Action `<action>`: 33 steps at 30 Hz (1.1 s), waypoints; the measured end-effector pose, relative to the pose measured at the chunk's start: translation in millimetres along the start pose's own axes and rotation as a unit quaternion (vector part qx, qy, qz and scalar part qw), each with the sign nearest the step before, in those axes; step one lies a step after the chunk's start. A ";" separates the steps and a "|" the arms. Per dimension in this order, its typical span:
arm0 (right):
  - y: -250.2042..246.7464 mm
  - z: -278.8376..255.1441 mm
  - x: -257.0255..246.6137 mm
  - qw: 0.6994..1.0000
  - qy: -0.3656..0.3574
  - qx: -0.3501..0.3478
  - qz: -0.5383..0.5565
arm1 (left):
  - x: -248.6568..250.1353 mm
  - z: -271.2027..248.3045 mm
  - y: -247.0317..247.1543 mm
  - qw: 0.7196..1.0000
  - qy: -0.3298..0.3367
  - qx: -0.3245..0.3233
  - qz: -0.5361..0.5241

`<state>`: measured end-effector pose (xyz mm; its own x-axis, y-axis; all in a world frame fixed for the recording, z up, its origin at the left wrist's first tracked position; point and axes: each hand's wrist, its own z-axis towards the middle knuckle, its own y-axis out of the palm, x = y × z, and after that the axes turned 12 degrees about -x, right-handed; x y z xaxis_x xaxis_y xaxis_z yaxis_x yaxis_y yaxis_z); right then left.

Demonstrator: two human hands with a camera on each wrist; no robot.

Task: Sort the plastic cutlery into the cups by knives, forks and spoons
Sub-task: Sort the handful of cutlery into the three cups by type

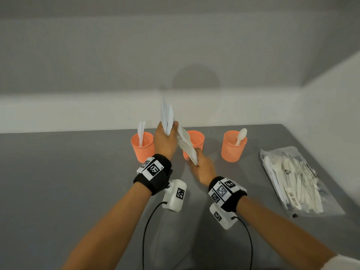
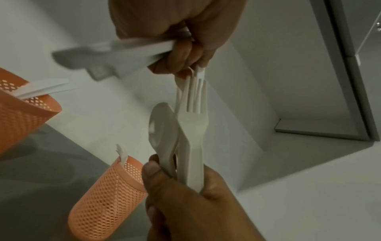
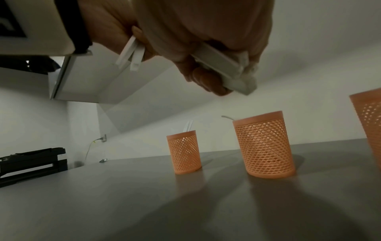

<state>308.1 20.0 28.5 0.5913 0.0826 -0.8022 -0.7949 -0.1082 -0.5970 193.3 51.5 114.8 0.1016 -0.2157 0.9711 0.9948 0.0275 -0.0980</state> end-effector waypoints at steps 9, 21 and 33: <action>7.4 5.2 -0.7 0.992 -0.023 -0.038 0.121 | -8.0 9.9 -8.8 0.992 0.001 -0.090 0.089; 14.6 15.8 2.4 0.959 0.008 -0.039 0.279 | -15.5 28.4 -35.9 0.993 -0.067 0.020 -0.100; -9.8 20.3 11.2 0.957 0.035 -0.036 0.284 | -56.9 71.2 -97.6 0.991 -0.116 0.069 0.021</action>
<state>319.8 42.1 25.4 0.0755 -0.0757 -0.9943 -0.9811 -0.1836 -0.0606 90.0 130.6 84.7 0.1224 0.0189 0.9923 0.9779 0.1684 -0.1238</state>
